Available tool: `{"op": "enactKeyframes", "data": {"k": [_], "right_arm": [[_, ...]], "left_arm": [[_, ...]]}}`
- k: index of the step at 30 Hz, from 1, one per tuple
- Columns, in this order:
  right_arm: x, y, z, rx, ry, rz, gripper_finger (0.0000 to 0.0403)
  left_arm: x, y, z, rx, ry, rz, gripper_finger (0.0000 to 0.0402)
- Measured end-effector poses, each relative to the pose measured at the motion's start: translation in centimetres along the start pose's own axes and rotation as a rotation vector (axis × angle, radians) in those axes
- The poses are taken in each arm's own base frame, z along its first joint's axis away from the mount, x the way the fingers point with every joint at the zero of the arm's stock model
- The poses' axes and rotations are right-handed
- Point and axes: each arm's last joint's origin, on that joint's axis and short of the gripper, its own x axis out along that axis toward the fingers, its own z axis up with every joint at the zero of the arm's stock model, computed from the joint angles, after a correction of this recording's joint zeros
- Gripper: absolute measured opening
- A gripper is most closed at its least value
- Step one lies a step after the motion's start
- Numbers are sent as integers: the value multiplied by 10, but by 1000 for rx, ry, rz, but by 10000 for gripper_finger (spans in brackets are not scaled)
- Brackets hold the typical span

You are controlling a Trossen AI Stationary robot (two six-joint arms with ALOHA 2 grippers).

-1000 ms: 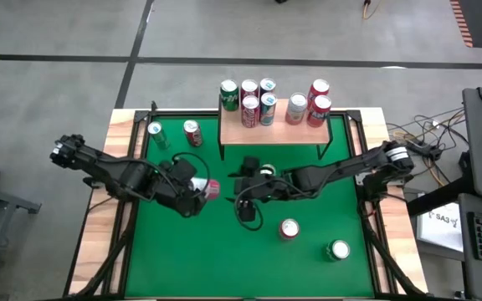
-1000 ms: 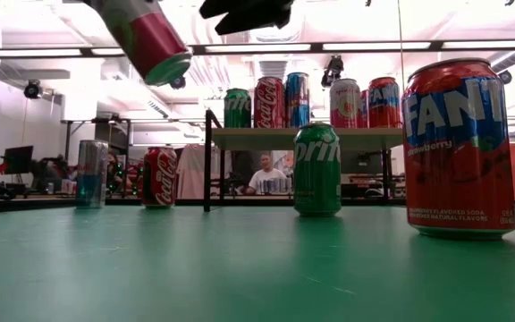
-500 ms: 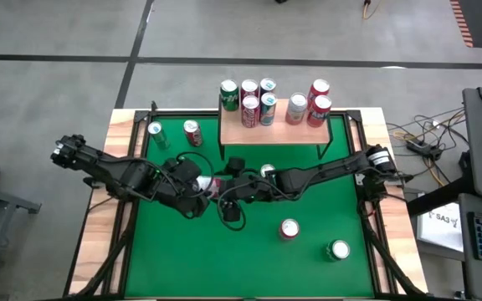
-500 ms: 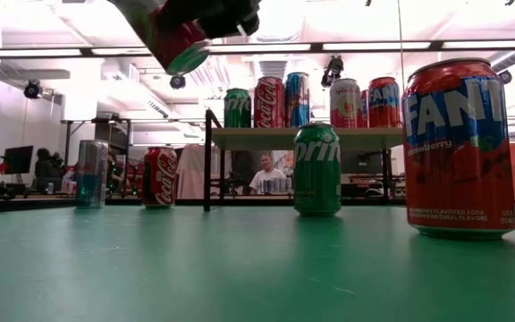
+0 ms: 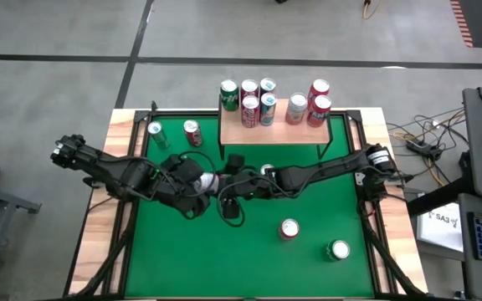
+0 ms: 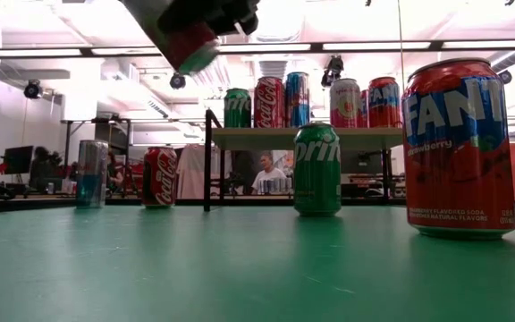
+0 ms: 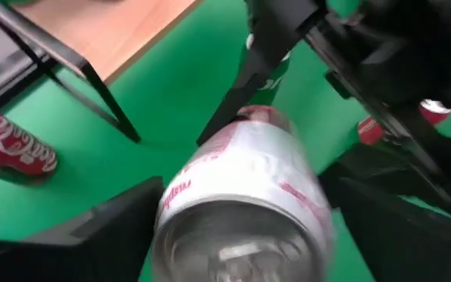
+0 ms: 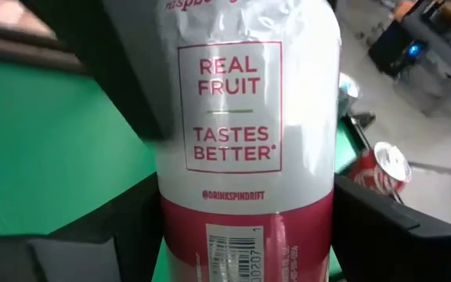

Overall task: Place canned beverage on shelf
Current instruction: Put the pink white soda can aligned with the red white soda can on the shelf

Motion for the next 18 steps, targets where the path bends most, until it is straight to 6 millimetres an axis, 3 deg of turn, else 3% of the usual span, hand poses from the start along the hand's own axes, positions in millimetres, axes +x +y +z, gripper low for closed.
{"op": "enactKeyframes", "data": {"k": [3,8,13,18], "right_arm": [[-6,-2,-3,-20,58,3,277],[-31,-14,1,-34,136,-56,277],[-58,-26,-1,-13,200,-101,277],[-91,-37,-10,44,150,-121,277]], "left_arm": [[0,0,1,41,-17,11,389],[-6,4,5,180,-84,26,396],[-15,-2,16,429,-199,-44,397],[-11,-10,23,645,-322,-69,388]]}}
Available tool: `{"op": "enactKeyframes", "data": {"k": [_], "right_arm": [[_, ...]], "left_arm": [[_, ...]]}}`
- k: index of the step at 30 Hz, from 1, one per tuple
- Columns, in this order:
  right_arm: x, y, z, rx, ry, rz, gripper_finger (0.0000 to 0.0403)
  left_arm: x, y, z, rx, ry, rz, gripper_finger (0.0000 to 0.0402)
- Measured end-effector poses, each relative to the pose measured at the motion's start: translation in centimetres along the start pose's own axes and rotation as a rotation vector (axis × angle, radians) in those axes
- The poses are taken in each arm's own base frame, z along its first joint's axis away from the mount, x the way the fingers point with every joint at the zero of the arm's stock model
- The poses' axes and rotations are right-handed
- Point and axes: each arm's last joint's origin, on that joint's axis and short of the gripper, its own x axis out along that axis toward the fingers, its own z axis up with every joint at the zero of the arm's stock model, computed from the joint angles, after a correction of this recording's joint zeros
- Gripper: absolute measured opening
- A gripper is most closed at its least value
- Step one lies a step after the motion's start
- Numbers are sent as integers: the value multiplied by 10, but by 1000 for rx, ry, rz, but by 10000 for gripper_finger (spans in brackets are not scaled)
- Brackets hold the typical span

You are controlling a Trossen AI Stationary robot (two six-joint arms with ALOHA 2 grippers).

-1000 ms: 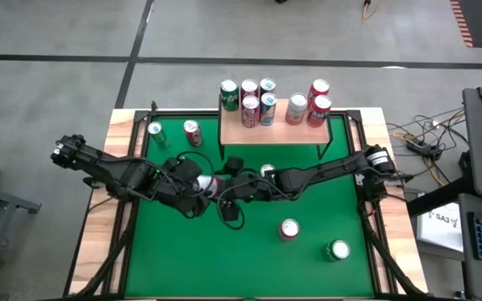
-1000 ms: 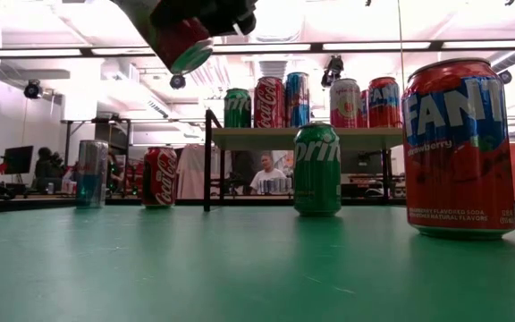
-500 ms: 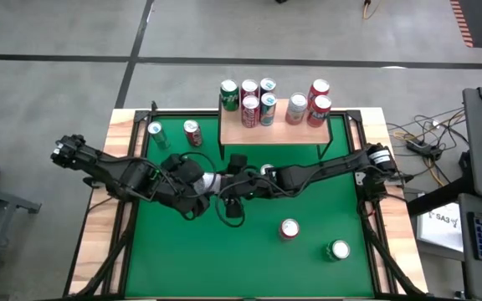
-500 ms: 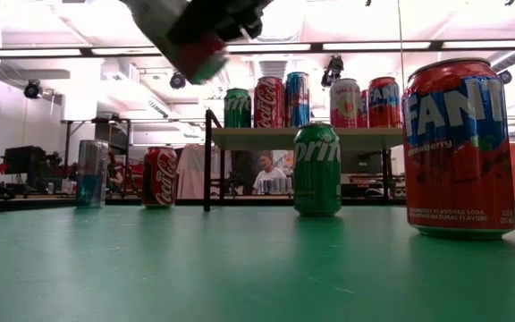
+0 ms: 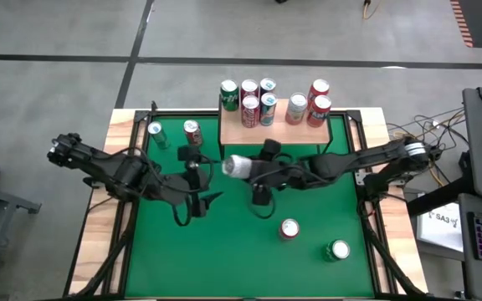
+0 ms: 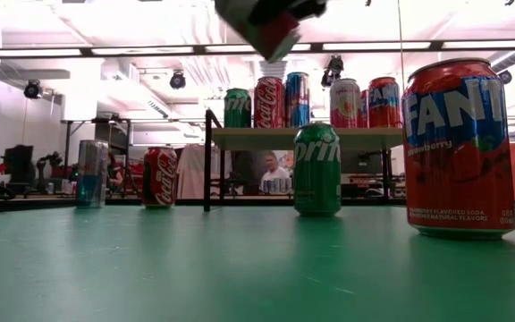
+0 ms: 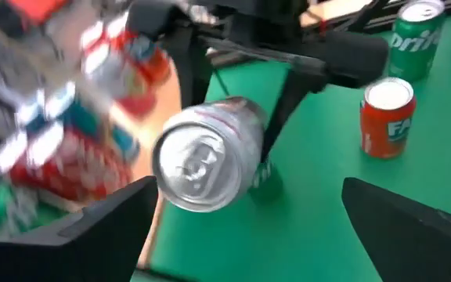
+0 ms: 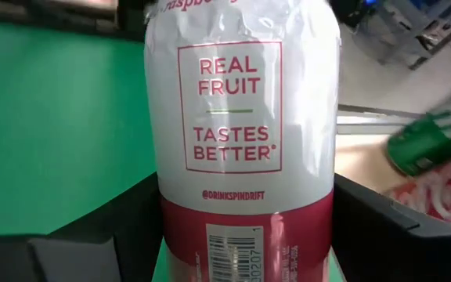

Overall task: Place canned beverage on shelf
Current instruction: Put the pink white soda can aligned with the red white soda can on the shelf

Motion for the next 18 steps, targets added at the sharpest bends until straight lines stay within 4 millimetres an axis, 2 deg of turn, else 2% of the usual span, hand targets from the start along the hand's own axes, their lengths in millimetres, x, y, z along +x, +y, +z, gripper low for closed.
{"op": "enactKeyframes", "data": {"k": [6,10,15,18], "right_arm": [[-28,-15,-25,107,-149,-14,277],[-43,-22,-42,140,-281,-19,277],[-47,-23,-63,149,-444,-40,277],[-49,-23,-71,152,-548,-53,277]], "left_arm": [[23,-6,-7,115,-127,-148,380],[40,-2,-22,105,-194,-129,377],[55,3,-40,57,-340,-152,377],[60,4,-45,45,-447,-108,377]]}}
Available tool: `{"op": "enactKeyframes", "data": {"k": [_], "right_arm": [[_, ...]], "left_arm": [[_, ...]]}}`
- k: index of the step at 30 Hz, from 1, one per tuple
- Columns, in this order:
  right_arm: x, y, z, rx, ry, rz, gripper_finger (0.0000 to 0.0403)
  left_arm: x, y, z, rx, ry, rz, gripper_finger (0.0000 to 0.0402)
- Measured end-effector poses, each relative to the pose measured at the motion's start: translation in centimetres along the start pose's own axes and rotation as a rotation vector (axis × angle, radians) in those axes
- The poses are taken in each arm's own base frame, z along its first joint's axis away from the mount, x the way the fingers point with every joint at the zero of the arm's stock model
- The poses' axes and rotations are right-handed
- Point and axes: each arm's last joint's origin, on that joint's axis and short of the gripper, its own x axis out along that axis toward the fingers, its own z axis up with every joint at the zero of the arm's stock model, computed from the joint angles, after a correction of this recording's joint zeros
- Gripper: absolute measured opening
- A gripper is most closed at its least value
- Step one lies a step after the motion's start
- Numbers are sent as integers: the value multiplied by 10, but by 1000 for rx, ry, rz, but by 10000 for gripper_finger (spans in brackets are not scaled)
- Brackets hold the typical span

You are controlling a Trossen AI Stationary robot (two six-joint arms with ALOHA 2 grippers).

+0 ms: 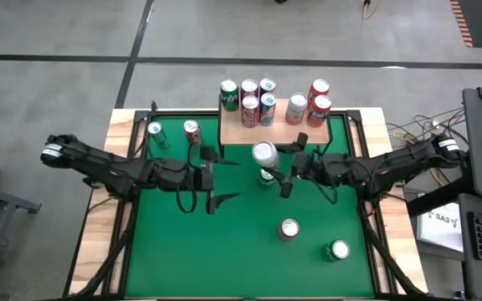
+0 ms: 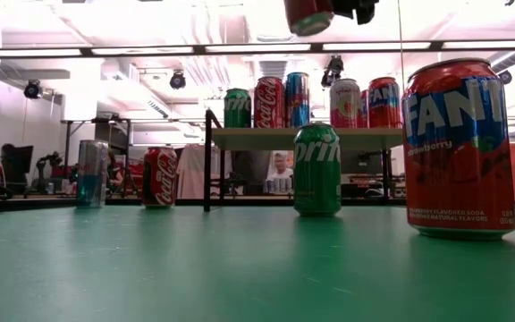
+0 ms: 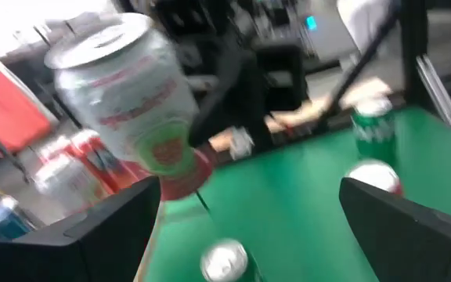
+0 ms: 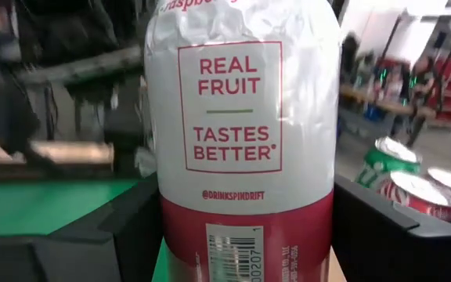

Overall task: Place canned beverage on shelf
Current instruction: Put the pink white soda can aligned with the red white soda can on the shelf

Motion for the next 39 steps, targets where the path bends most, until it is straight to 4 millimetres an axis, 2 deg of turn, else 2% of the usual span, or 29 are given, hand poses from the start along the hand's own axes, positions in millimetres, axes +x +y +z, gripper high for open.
{"op": "enactKeyframes", "data": {"k": [5,11,19,28,39], "right_arm": [[-2,2,-6,5,-119,28,277],[2,4,-10,-5,-131,25,277],[3,5,-11,-7,-127,24,277],[3,5,-11,-7,-124,25,277],[3,5,-12,-9,-120,26,277]], "left_arm": [[6,2,-7,-24,-197,68,377],[17,4,-10,-50,-324,88,377],[27,10,-8,-91,-374,75,377],[49,23,-13,-142,-386,131,377],[76,25,-19,-122,-359,153,375]]}}
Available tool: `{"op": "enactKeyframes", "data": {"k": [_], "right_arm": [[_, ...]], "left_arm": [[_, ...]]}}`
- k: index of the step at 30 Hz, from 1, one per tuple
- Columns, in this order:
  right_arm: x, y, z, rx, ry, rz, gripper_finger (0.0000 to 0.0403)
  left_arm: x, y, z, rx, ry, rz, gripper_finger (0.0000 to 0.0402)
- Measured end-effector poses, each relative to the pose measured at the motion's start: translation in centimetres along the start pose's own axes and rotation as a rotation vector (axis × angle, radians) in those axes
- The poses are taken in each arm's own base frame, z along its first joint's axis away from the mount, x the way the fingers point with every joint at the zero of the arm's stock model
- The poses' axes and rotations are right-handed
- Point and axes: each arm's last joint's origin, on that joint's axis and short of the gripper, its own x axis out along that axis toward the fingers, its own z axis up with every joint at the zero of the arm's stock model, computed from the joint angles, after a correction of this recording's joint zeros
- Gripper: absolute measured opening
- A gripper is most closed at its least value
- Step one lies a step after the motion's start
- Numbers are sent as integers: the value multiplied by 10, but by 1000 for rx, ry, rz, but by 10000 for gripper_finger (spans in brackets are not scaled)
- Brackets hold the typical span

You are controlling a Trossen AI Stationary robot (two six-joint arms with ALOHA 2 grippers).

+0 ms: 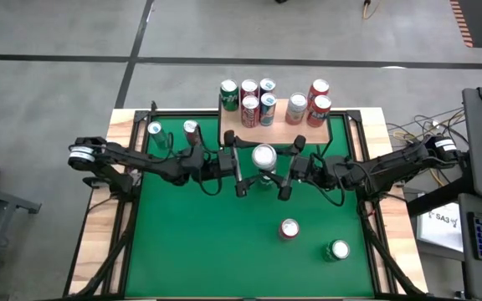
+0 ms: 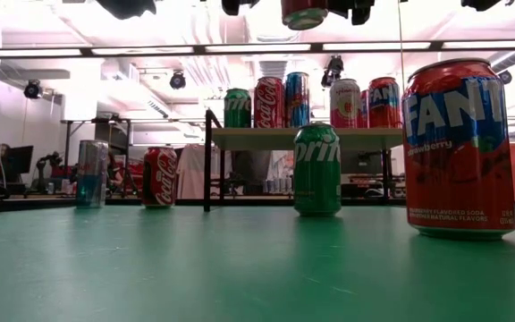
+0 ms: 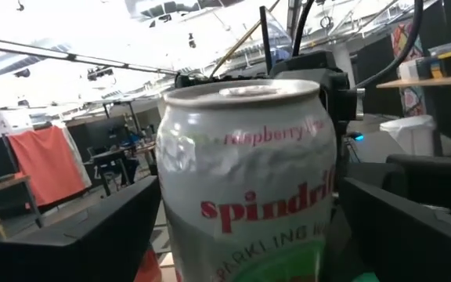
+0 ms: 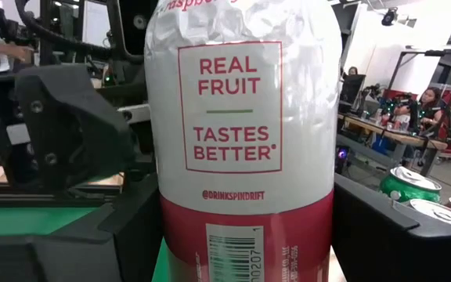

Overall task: Place canned beverage on shelf
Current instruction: Put the pink white soda can aligned with the red white soda can on the shelf

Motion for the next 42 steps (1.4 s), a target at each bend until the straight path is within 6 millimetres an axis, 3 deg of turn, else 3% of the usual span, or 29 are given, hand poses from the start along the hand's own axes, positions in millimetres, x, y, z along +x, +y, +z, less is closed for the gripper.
{"op": "enactKeyframes", "data": {"k": [4,11,15,20,23,34,42], "right_arm": [[0,0,0,-10,1,0,277],[0,0,0,-19,2,-1,277],[0,0,0,-22,1,0,282],[0,-1,0,-20,5,-19,346],[0,-2,3,-27,19,-50,363],[4,-7,21,-24,192,-79,371],[3,-15,50,91,379,-84,372]], "left_arm": [[1,0,2,3,-20,6,351],[1,1,2,4,-19,13,268],[1,2,2,5,-16,15,268],[0,2,1,9,5,15,268],[-1,4,1,35,53,56,268],[-12,2,2,115,187,148,268],[-20,-3,-12,150,294,186,268]]}}
